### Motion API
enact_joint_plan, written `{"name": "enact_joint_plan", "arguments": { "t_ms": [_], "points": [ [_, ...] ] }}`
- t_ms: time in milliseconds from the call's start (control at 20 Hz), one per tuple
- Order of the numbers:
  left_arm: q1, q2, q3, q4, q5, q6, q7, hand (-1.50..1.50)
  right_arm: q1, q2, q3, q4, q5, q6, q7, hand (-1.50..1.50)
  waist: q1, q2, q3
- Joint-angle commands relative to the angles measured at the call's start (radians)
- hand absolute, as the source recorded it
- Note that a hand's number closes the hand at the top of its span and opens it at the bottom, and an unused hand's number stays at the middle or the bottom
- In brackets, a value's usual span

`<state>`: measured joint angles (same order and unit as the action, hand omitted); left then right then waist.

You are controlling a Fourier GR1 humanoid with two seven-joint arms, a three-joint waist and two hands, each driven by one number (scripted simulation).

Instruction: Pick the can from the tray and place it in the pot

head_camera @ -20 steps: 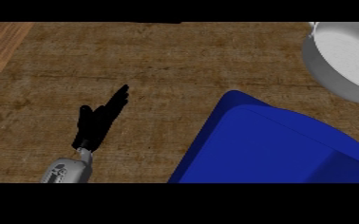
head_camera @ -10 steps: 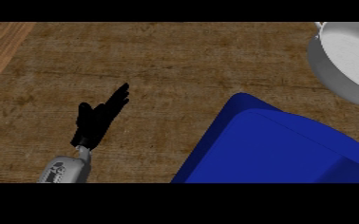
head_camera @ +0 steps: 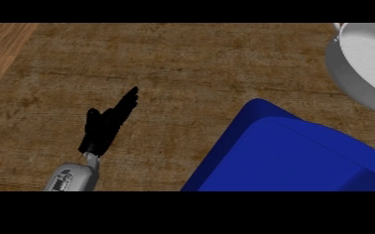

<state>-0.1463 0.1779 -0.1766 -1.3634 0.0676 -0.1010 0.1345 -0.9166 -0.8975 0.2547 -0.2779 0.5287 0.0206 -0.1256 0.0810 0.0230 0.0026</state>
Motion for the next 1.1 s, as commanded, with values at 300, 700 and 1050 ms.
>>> {"name": "enact_joint_plan", "arguments": {
  "t_ms": [300, 700, 1050],
  "points": [
    [0.014, 0.016, 0.02, 0.041, 0.01, -0.033, -0.022, 0.0, -0.113, 0.163, 0.014, 0.181, 0.037, 0.16, 0.183, -1.5, -0.004, 0.006, 0.001],
    [0.01, 0.003, 0.021, 0.027, 0.007, -0.015, -0.006, 0.0, -0.149, 0.168, -0.312, 0.111, -0.275, -0.084, -0.019, -1.5, -0.03, 0.0, 0.004],
    [0.048, 0.0, 0.019, 0.012, -0.003, -0.011, -0.042, 0.0, -0.139, 0.051, -0.505, 0.129, -0.44, -0.208, -0.074, -1.5, -0.034, 0.001, 0.002]
  ]
}}
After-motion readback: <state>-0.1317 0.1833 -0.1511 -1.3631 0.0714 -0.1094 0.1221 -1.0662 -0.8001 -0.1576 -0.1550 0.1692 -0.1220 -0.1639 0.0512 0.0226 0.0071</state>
